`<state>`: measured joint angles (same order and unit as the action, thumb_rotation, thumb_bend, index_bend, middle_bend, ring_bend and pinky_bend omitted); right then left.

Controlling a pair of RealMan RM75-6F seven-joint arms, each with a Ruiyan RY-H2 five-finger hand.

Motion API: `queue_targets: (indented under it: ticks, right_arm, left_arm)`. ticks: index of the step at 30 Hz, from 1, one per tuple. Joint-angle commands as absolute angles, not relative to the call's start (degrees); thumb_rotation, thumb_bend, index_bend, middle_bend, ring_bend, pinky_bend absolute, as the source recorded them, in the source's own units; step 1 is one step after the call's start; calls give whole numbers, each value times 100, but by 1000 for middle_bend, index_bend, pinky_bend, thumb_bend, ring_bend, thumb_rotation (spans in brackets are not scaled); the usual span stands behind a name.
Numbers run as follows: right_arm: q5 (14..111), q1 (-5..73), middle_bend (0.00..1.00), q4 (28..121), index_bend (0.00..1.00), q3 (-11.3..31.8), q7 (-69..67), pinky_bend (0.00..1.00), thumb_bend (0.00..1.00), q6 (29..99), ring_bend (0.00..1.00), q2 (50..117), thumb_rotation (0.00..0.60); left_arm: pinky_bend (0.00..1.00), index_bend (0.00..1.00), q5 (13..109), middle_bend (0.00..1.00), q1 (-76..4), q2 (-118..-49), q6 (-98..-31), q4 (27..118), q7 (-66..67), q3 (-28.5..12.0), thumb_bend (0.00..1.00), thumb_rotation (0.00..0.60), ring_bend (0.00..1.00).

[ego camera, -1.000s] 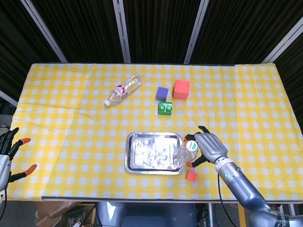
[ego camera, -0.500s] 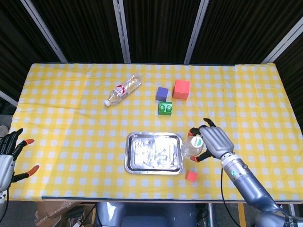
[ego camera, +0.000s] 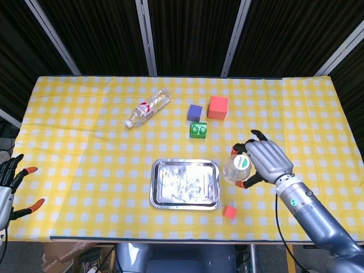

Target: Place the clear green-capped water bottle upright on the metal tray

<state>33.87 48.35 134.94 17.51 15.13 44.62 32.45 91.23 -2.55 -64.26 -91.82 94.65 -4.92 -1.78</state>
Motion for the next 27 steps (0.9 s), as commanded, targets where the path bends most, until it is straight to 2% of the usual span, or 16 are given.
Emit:
queue_targets:
  ticks: [1, 6, 17, 27]
  right_arm:
    - [3569, 4569, 570, 13490, 721, 1215, 1633, 0, 185, 4828, 315, 3984, 600]
    - [4079, 4279, 570, 13035, 723, 816, 1576, 0, 186, 5131, 319, 5060, 600]
    - [5395, 3990, 577, 12756, 735, 925, 794, 0, 199, 5362, 329, 6399, 600]
    - [5602, 4160, 577, 12396, 736, 1018, 481, 0, 201, 5290, 329, 7384, 600]
  left_arm:
    - [0, 244, 9111, 4, -254, -6424, -9178, 9462, -499, -183, 185, 600, 0]
    - [0, 244, 9103, 4, -273, -6449, -9130, 9452, -437, -179, 185, 600, 0]
    - [0, 244, 9085, 4, -297, -6518, -9085, 9428, -290, -187, 185, 600, 0]
    - [0, 244, 9006, 4, -345, -6604, -8978, 9365, -140, -207, 185, 600, 0]
